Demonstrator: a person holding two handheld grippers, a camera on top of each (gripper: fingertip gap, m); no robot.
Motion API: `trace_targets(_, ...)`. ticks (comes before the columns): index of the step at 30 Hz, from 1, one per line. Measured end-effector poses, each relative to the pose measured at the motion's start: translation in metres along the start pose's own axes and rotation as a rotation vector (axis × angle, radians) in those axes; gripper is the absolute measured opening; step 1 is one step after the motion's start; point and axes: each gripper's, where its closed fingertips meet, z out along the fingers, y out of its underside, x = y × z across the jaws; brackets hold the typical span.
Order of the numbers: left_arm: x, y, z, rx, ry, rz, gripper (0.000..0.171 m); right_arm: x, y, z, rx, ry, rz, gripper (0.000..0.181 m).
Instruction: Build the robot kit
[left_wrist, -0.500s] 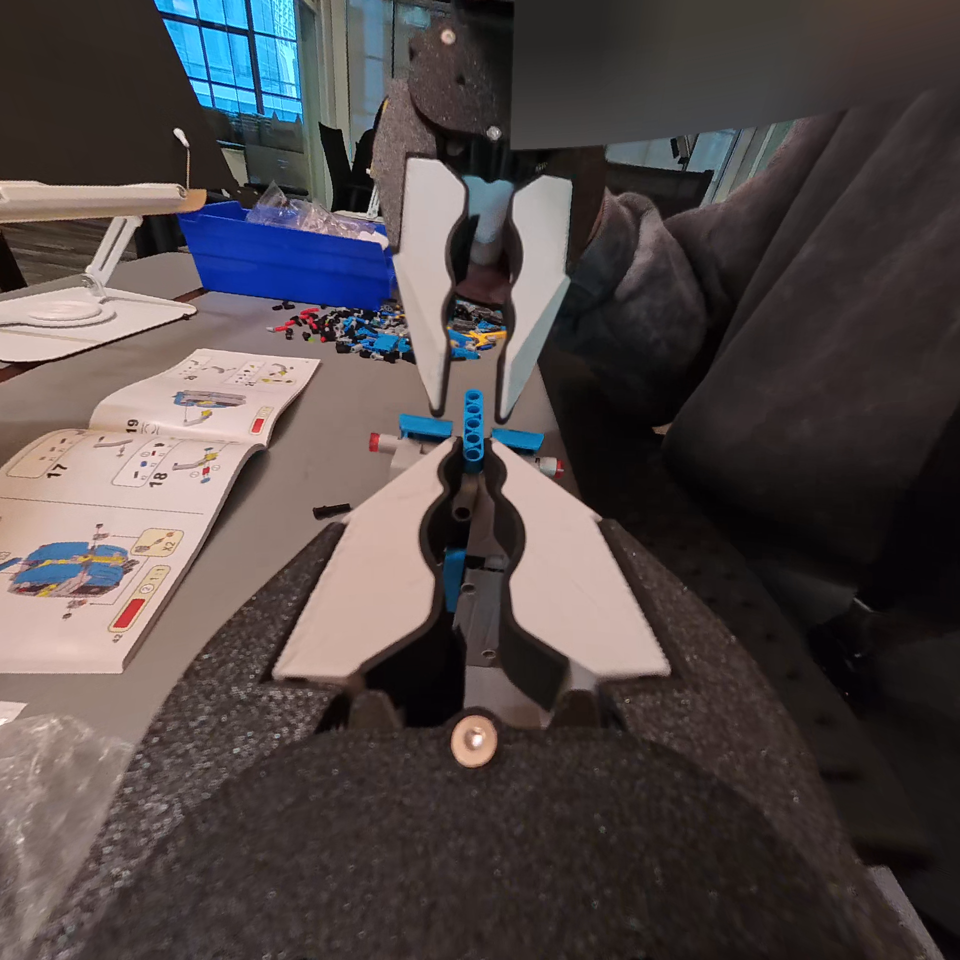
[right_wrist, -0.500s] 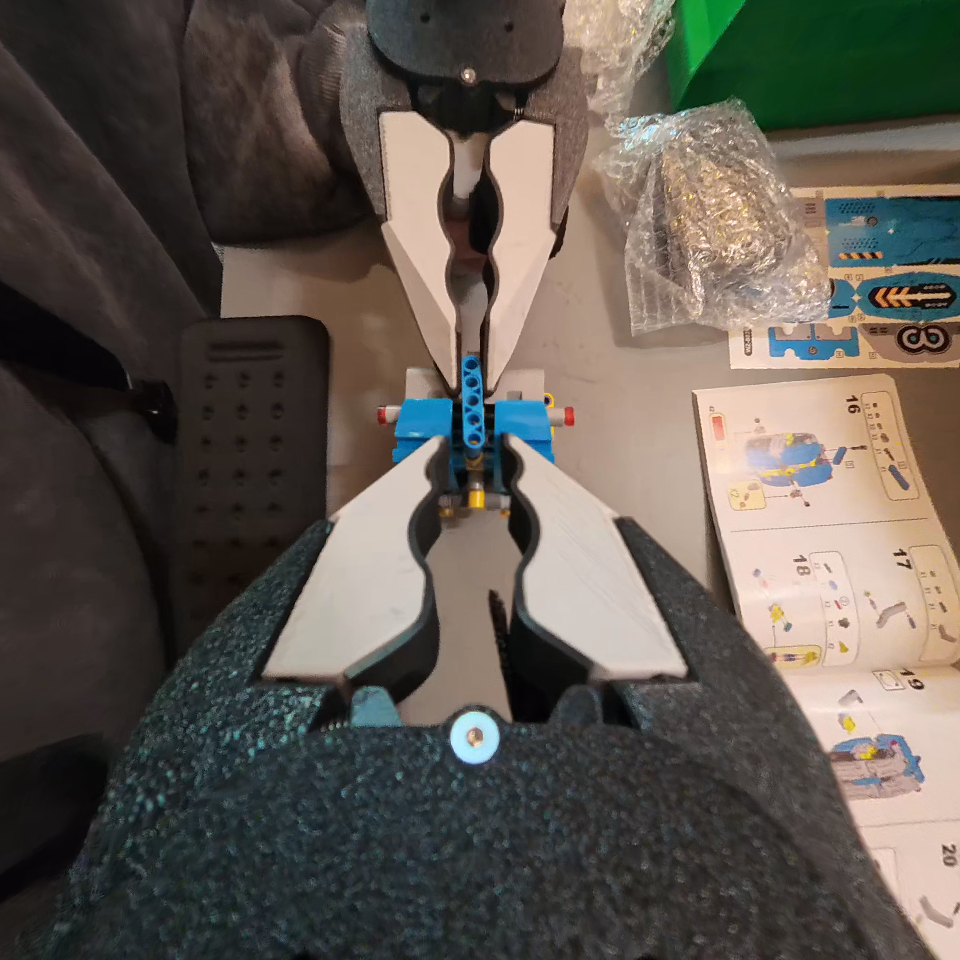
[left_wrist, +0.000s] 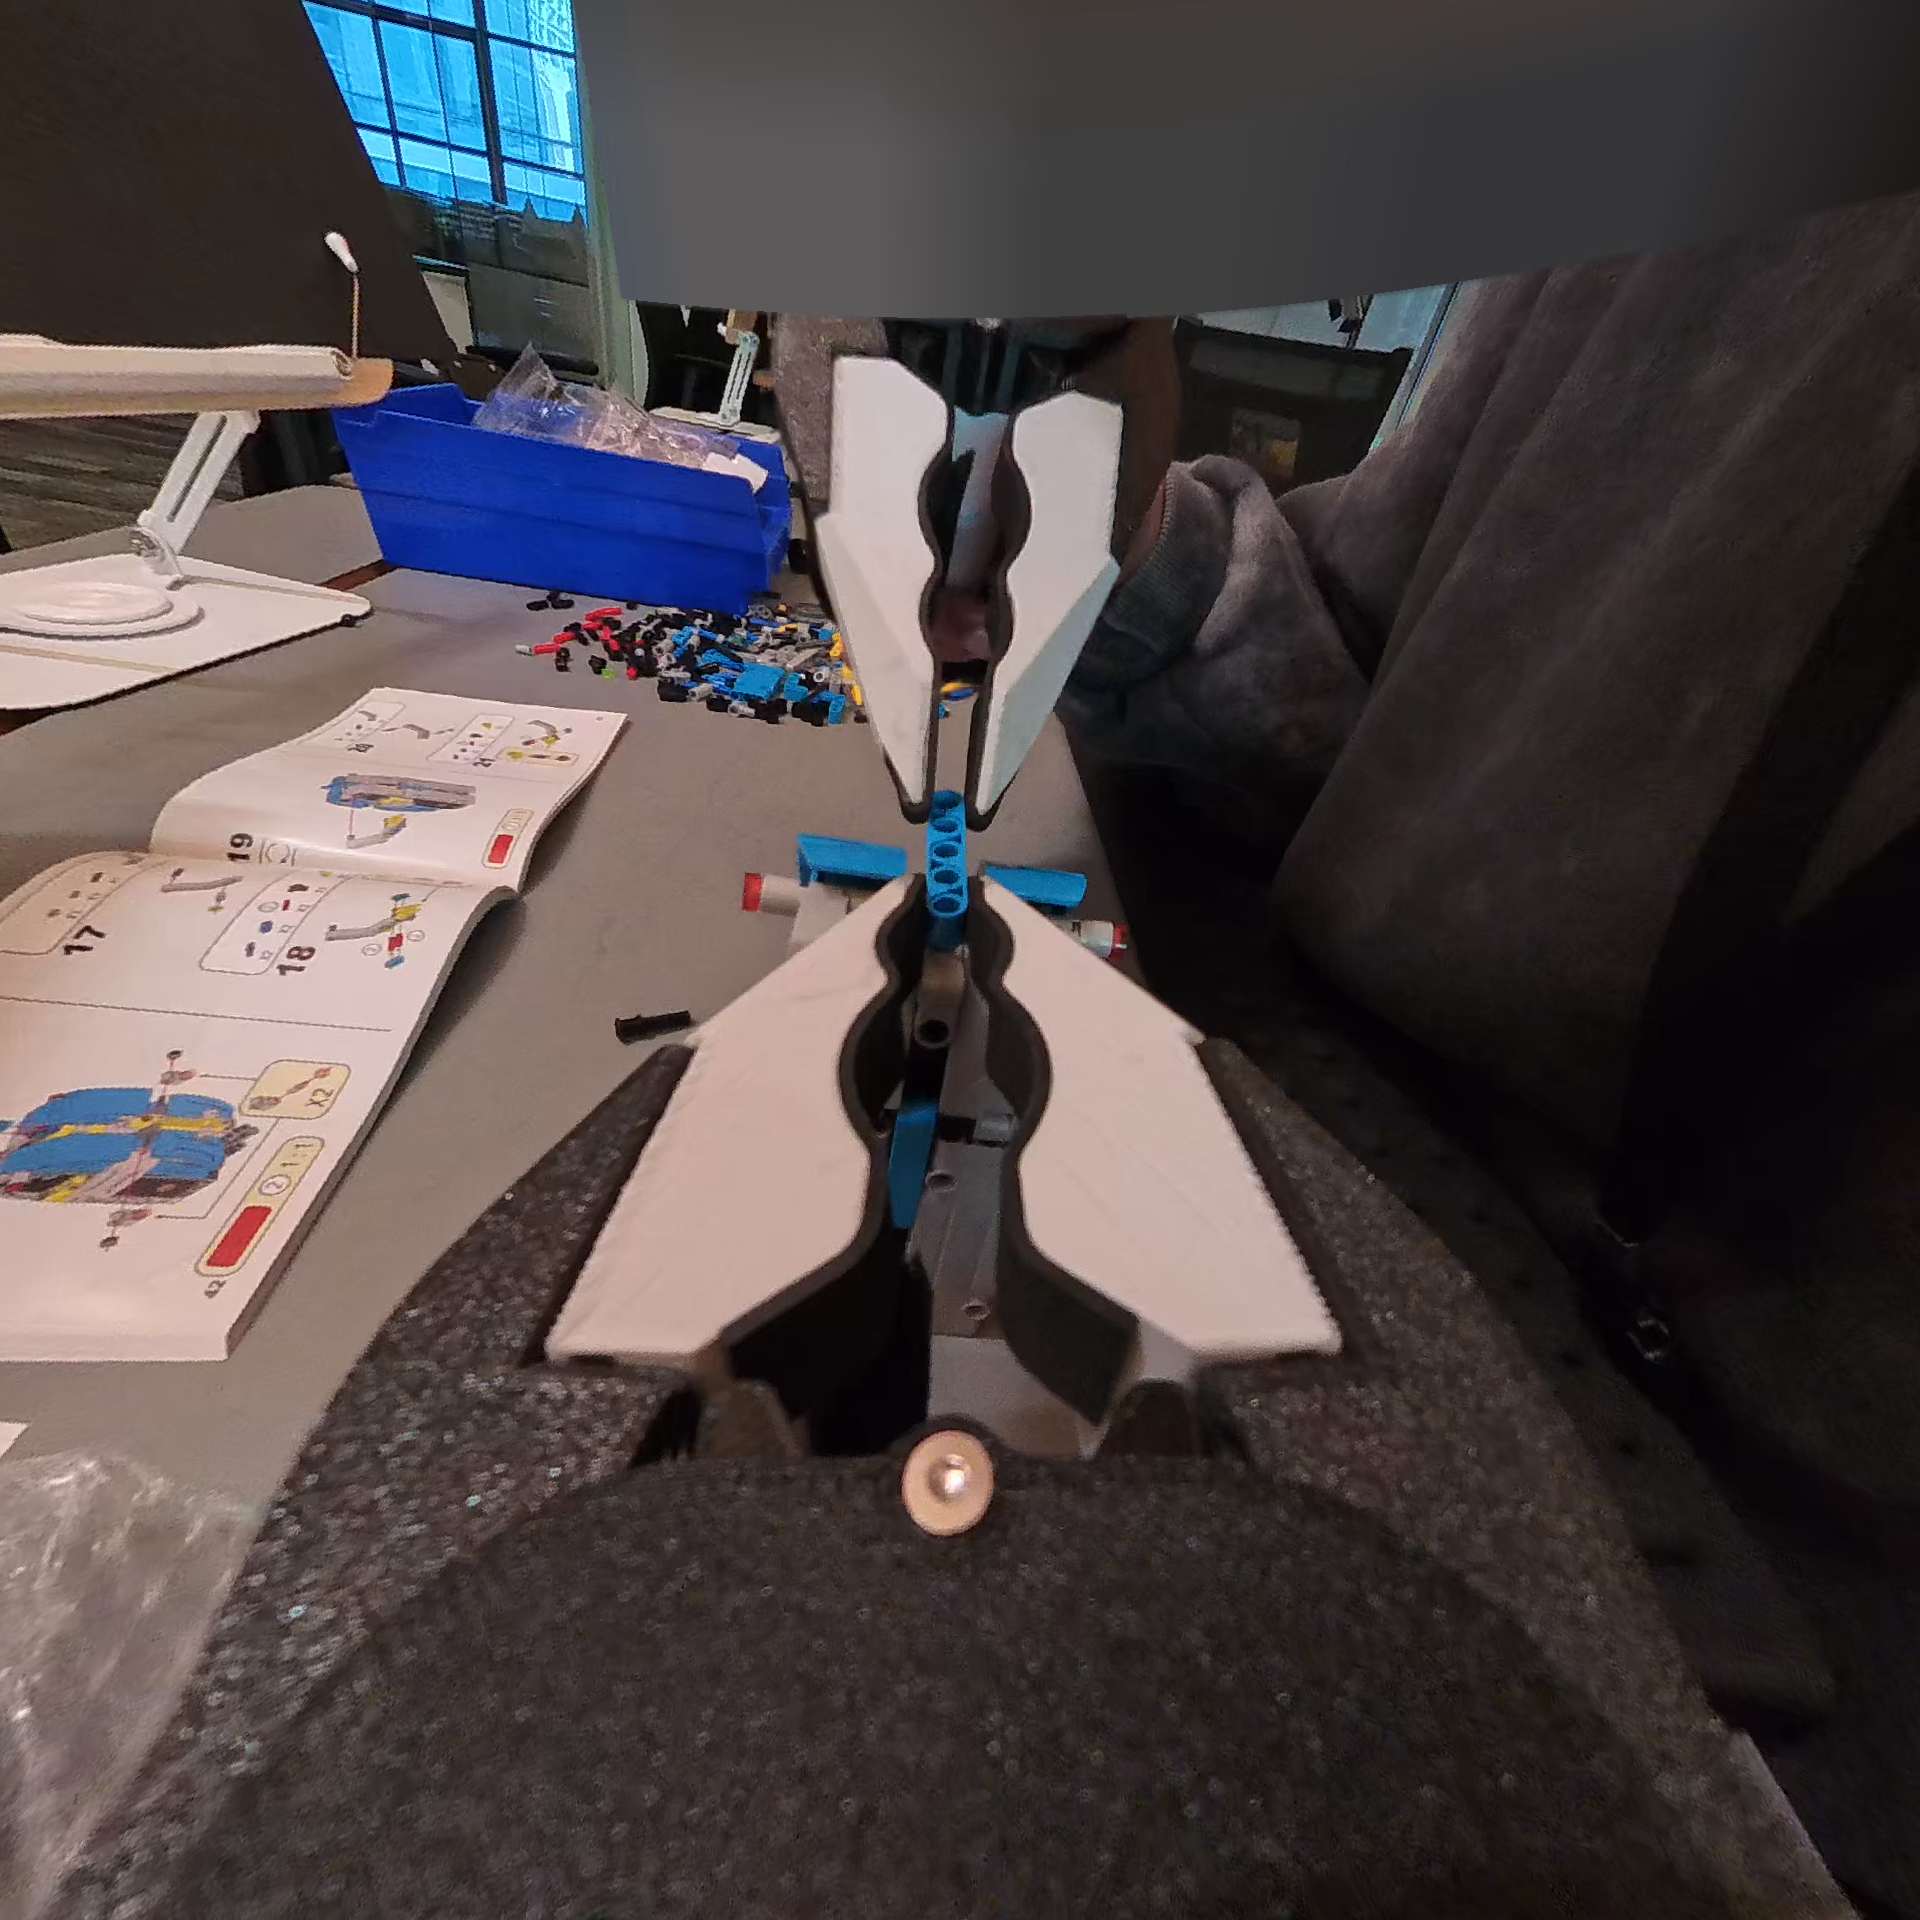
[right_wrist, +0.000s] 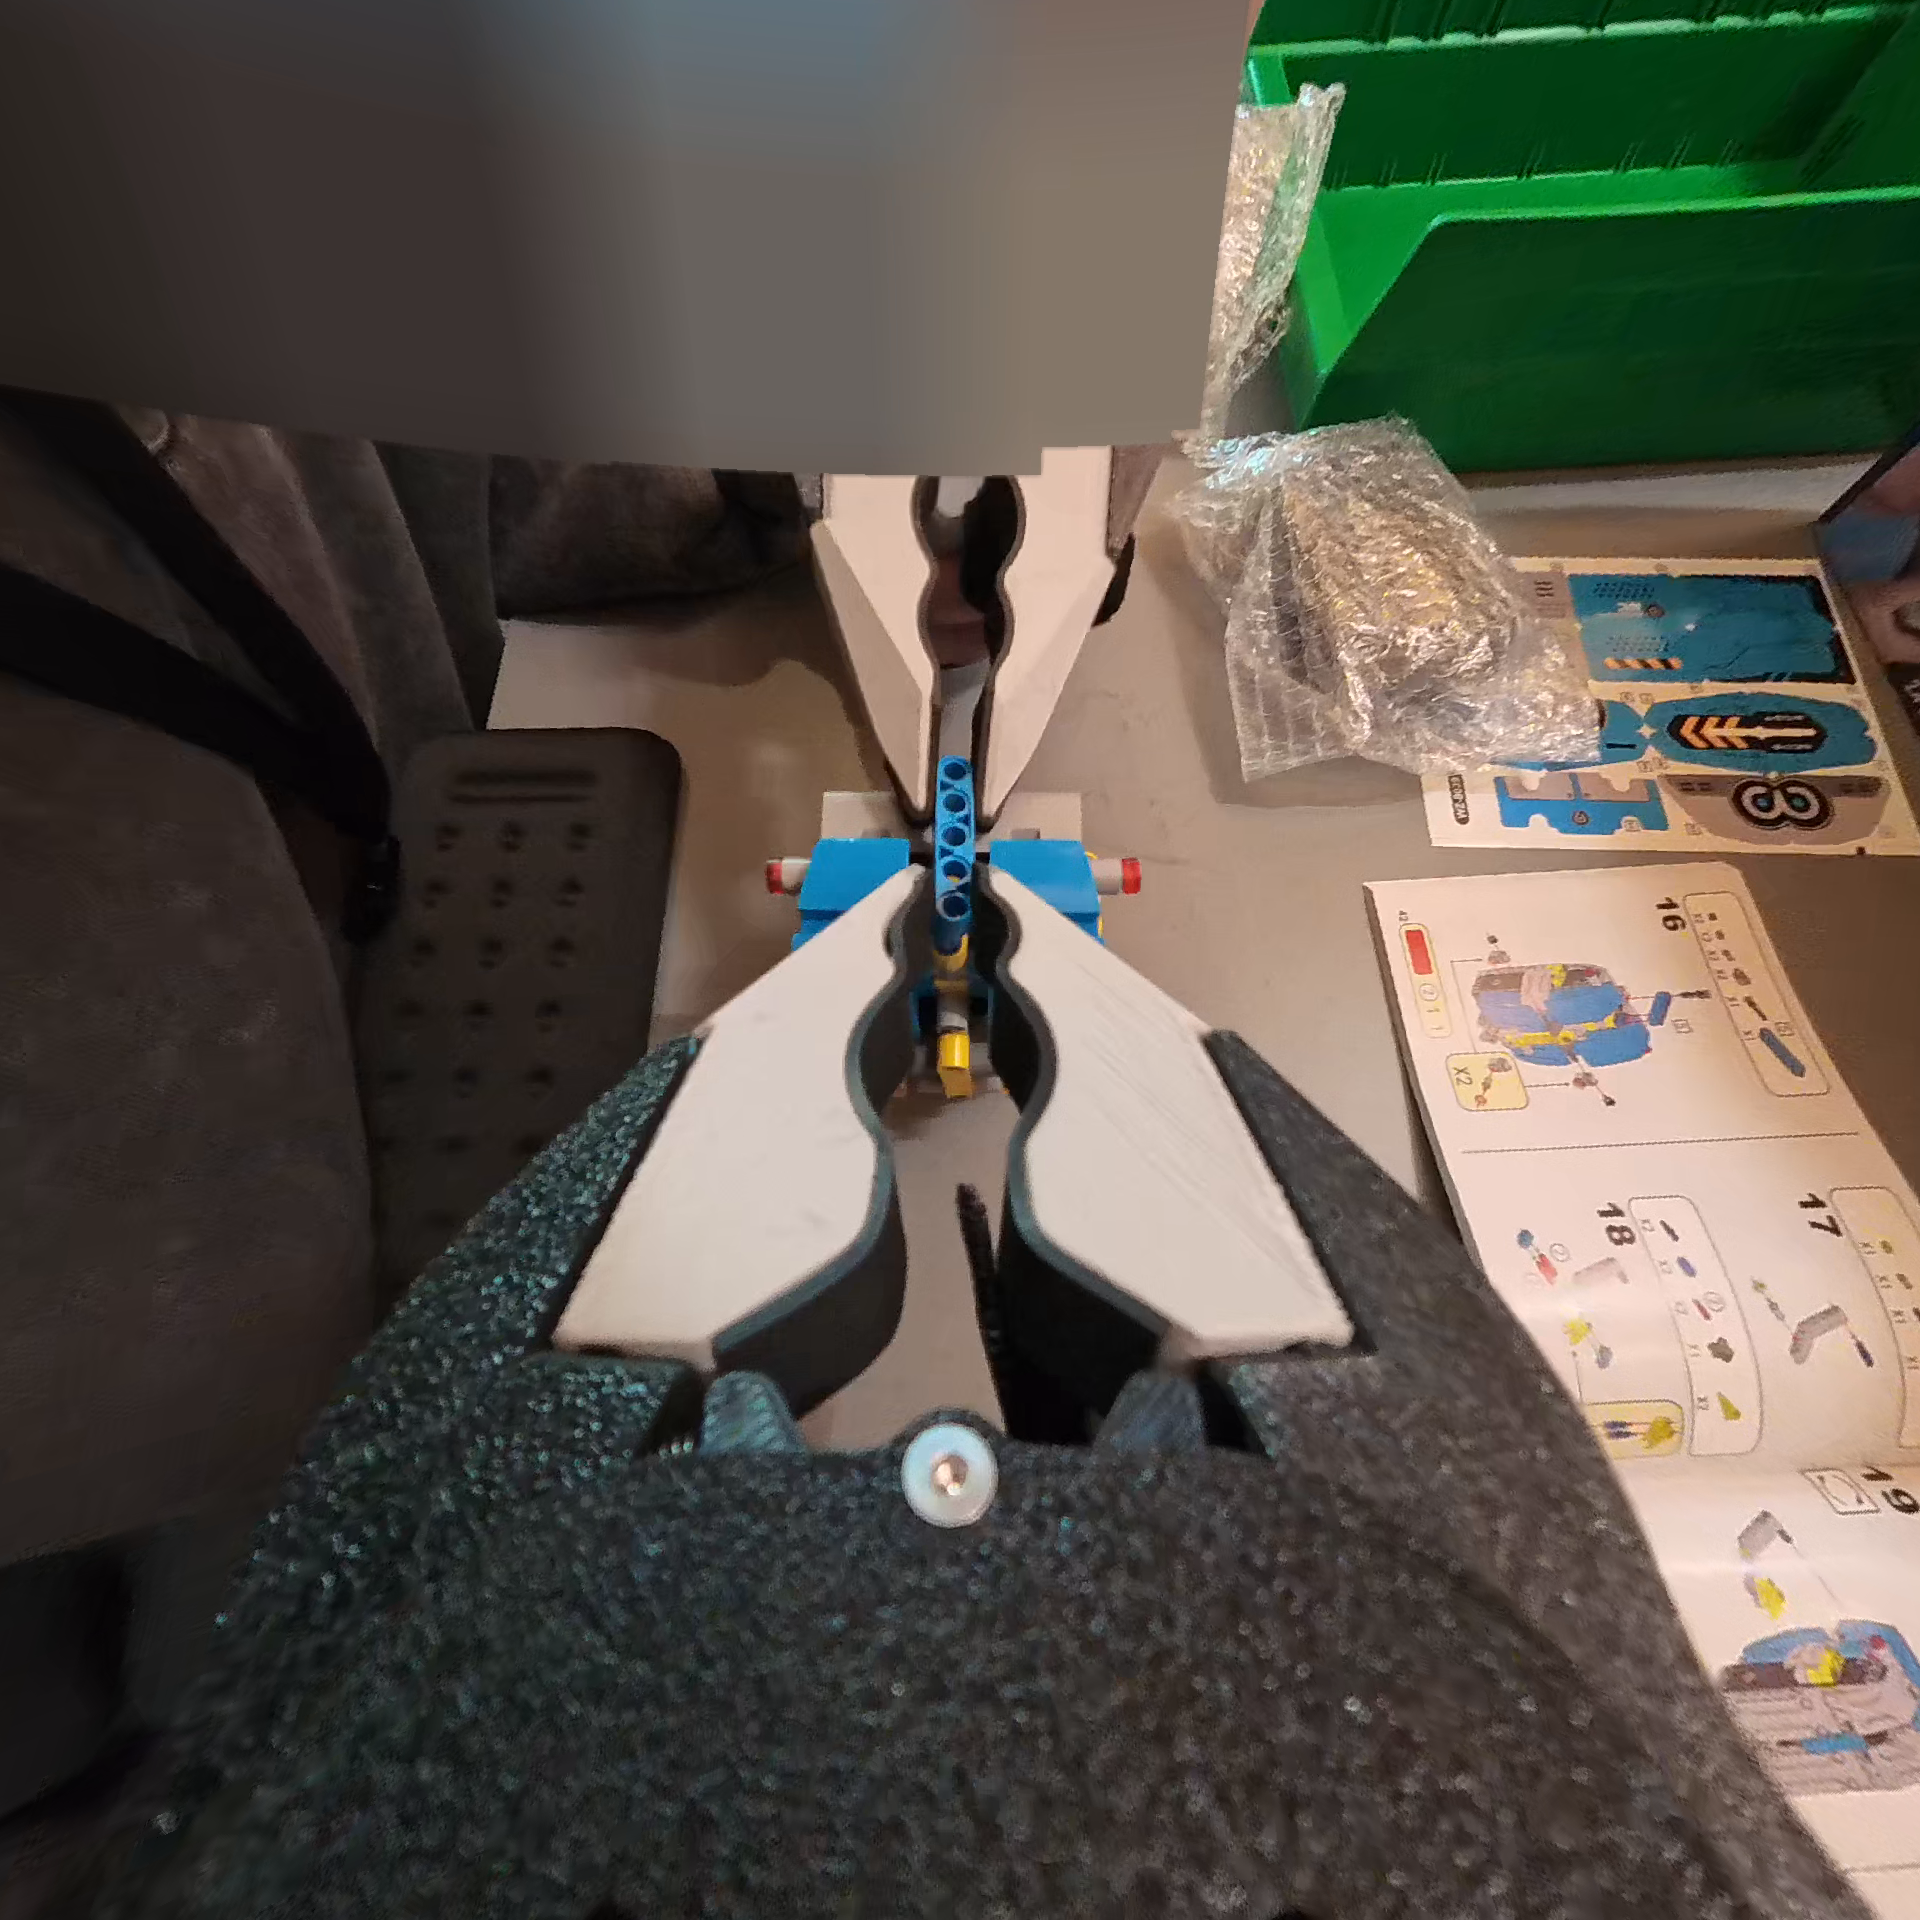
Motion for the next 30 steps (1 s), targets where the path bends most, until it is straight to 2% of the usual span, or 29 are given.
trace_targets(7,0.0027,-0.0026,0.0025,0.008,0.014,0.005,0.007,-0.003,0.0028,-0.0024,0.06,-0.059,0.08,0.006)
trace_targets(10,0.0026,-0.0018,0.0022,0.0,0.005,0.049,0.007,-0.0032,0.0032,-0.0021,0.025,-0.015,0.031,0.006)
trace_targets(13,0.0025,-0.001,0.0015,-0.019,-0.034,0.161,0.007,-0.0026,0.0029,-0.0016,0.003,0.043,-0.025,0.006)
trace_targets(16,0.0011,0.0061,0.0027,-0.081,-0.05,0.21,0.007,-0.0032,0.0039,-0.0005,-0.008,0.074,-0.044,0.006)
trace_targets(17,0.0015,0.0052,0.0024,-0.077,-0.049,0.21,0.007,-0.0031,0.0072,0.0008,-0.027,0.076,-0.038,0.006)
trace_targets(24,0.0014,0.0034,0.002,-0.061,-0.029,0.142,0.007,-0.003,0.0051,0.0006,0.078,-0.01,0.078,0.006)
trace_targets(27,0.0025,0.0033,0.0017,-0.053,-0.01,0.106,0.007,-0.0035,0.006,0.0007,0.084,-0.006,0.068,0.006)
trace_targets(29,0.0007,0.0039,-0.0002,-0.053,-0.01,0.088,0.013,-0.0035,0.0077,0.0019,0.052,0.007,0.065,0.006)
trace_targets(30,-0.002,0.0032,-0.0021,-0.047,-0.02,0.076,0.021,-0.0033,0.0073,0.0026,0.054,0.007,0.069,0.006)
